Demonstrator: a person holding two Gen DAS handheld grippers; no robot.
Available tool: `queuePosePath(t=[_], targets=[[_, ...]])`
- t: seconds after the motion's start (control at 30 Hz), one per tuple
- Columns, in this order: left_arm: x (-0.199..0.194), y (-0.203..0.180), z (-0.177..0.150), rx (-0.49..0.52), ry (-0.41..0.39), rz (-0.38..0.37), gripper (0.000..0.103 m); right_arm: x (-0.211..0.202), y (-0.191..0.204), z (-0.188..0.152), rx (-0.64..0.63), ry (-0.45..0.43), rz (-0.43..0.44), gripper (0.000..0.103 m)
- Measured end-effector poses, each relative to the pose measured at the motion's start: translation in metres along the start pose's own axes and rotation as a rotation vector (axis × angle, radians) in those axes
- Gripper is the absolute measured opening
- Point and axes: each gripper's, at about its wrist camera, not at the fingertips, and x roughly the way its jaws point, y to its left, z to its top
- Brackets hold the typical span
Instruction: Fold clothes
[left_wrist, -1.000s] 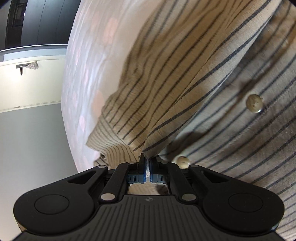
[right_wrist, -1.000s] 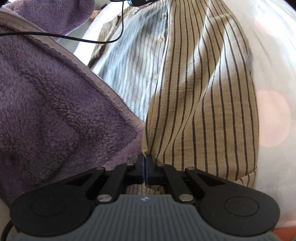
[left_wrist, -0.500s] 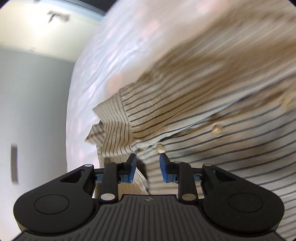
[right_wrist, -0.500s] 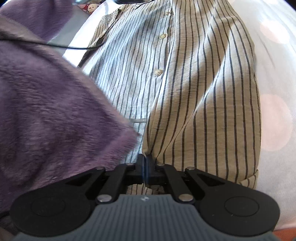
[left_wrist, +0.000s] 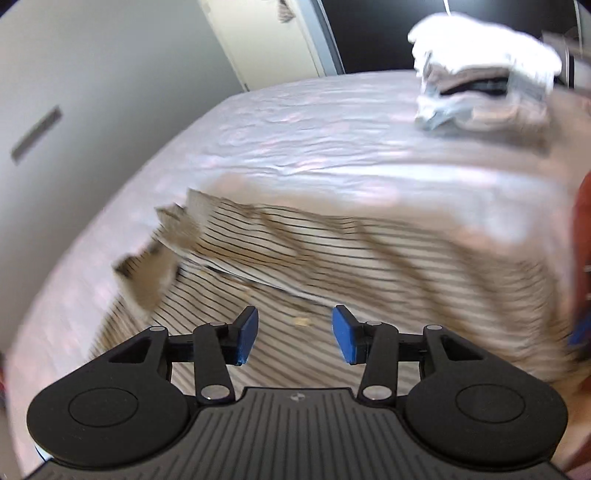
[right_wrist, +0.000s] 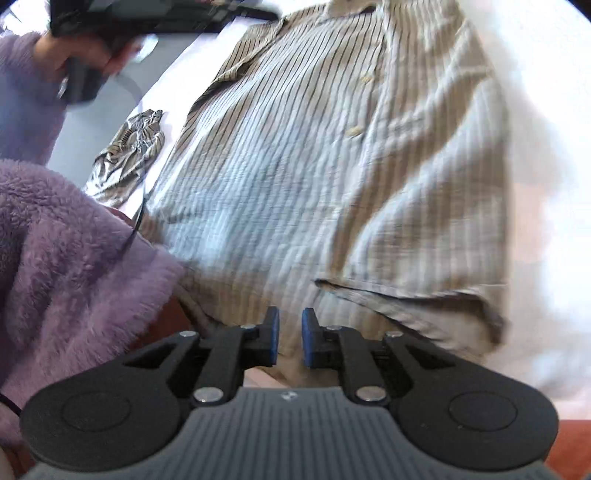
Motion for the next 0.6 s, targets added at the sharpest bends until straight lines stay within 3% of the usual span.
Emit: queuePosePath(t=[0.17, 0.33, 0.6], targets=[[-0.01, -0.042, -0.012, -0.161, 0.022, -0.08, 0.043, -0.026, -0.009, -0.011, -0.15, 0.009, -0.22, 0.029], [0.003, -0.063, -0.024, -0.305, 0.041, -0.112, 0.043, -0.038, -0.038, -0.017, -0.316, 0.051, -0.369, 0.03], [0.02, -0.081, -0.051, -0.508, 0.048, -0.135, 0.043, 0.0, -0.046, -0.005, -0.53, 0.187, -0.324, 0.028]])
